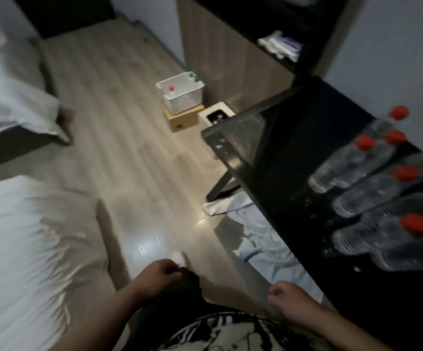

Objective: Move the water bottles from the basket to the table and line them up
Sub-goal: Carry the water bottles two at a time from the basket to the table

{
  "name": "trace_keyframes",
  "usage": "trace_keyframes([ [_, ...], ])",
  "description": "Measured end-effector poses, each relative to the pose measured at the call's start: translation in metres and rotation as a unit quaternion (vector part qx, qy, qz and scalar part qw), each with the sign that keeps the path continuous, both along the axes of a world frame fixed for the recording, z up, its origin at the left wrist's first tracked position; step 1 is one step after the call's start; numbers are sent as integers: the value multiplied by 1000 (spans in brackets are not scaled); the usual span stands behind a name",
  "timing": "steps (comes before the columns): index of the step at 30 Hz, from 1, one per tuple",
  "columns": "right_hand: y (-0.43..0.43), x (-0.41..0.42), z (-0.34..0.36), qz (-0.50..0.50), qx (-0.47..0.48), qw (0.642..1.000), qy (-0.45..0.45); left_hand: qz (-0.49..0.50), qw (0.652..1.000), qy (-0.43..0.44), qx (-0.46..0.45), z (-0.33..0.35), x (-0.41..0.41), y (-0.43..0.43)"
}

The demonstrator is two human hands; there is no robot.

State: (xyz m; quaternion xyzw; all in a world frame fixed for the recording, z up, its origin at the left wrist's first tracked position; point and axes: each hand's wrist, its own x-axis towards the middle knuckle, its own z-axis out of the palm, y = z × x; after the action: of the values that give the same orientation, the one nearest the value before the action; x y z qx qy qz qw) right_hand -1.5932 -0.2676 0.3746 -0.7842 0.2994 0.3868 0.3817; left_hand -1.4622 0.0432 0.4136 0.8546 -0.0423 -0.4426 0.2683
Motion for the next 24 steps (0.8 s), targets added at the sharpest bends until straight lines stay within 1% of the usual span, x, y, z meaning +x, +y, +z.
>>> trace_keyframes([
  [2, 13, 27, -2, 53, -14, 998, 7, 73, 997, 3, 10, -3, -12, 39],
  [4, 29, 56, -2, 91, -21, 996, -9, 128, 991, 5, 30, -12, -21, 75],
  [7, 60, 100, 4, 122, -13, 992, -29, 176, 983, 22, 50, -25, -17, 117],
  [10, 89, 145, 11, 136, -7, 989, -51, 181, 983, 16, 35, -36, 12, 136],
  [13, 114, 190, 23, 159, -9, 984, -77, 159, 987, -6, 31, -35, 60, 139],
  [15, 130, 220, 31, 150, -14, 984, -95, 144, 989, -22, 11, -35, 97, 140],
  [18, 144, 255, 36, 117, -8, 986, -115, 118, 993, -21, -1, -33, 145, 147],
  [21, 150, 273, 32, 105, 5, 989, -104, 98, 995, -24, 8, -30, 180, 159],
  [24, 147, 289, 27, 119, 13, 989, -82, 134, 990, -27, 13, -31, 206, 171],
])
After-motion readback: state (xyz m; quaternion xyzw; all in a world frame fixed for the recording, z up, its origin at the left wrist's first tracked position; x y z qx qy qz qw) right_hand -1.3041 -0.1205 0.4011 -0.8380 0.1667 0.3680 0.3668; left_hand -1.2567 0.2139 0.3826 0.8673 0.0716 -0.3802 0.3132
